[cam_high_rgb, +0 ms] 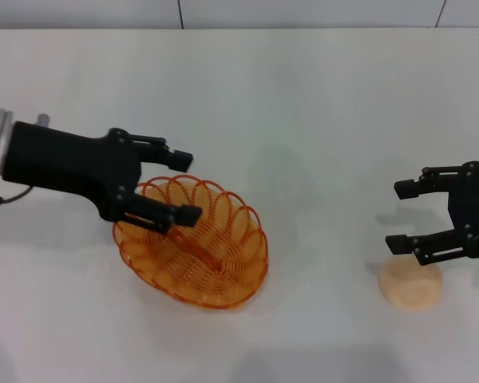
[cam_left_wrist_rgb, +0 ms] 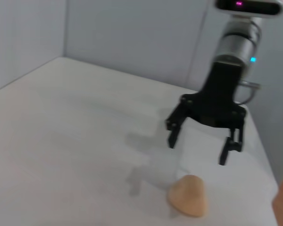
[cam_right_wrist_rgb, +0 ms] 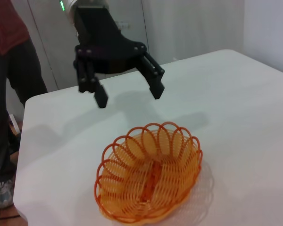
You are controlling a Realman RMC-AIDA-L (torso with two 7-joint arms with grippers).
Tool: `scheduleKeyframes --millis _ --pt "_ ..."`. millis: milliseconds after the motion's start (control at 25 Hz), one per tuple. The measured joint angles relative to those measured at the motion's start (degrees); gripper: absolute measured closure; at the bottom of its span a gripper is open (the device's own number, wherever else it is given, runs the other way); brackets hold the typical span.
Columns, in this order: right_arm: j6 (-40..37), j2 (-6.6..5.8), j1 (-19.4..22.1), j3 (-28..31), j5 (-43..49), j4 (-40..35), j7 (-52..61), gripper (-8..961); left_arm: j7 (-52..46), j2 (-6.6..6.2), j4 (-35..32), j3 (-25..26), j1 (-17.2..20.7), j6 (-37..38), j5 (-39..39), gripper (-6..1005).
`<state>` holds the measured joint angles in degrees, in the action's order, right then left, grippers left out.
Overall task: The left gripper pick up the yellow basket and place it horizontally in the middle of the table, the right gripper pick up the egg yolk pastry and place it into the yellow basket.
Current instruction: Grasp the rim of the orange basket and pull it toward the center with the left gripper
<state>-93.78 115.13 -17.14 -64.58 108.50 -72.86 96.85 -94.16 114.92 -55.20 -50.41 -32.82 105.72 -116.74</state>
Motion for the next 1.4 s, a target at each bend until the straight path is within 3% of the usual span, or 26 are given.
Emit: scheduleKeyframes --millis 320,560,800,960,1400 --pt "0.1 0.05 0.2 0.0 -2.2 0.0 0.0 129 -12.2 -2.62 -3.9 2.2 -0.3 -0.8 -3.1 123" --pt "0.3 0.08 0.1 0.0 -3.3 0.1 0.6 129 -24.7 -3.90 -7.6 2.3 -1.4 -1.2 -11.3 126" --pt "0.3 0.09 0.0 0.0 -3.7 0.2 0.6 129 -33.4 -4.17 -8.0 2.3 -3.1 -3.6 -20.9 139" --pt "0.3 0.09 -0.2 0.0 -4.1 0.1 0.6 129 -35.5 -3.62 -7.4 1.8 -4.3 -4.2 -26.1 148" --pt "-0.3 0.09 -0.3 0.0 -4.6 -0.1 1.2 129 -40.4 -2.73 0.1 1.7 -10.3 -6.8 -32.6 172"
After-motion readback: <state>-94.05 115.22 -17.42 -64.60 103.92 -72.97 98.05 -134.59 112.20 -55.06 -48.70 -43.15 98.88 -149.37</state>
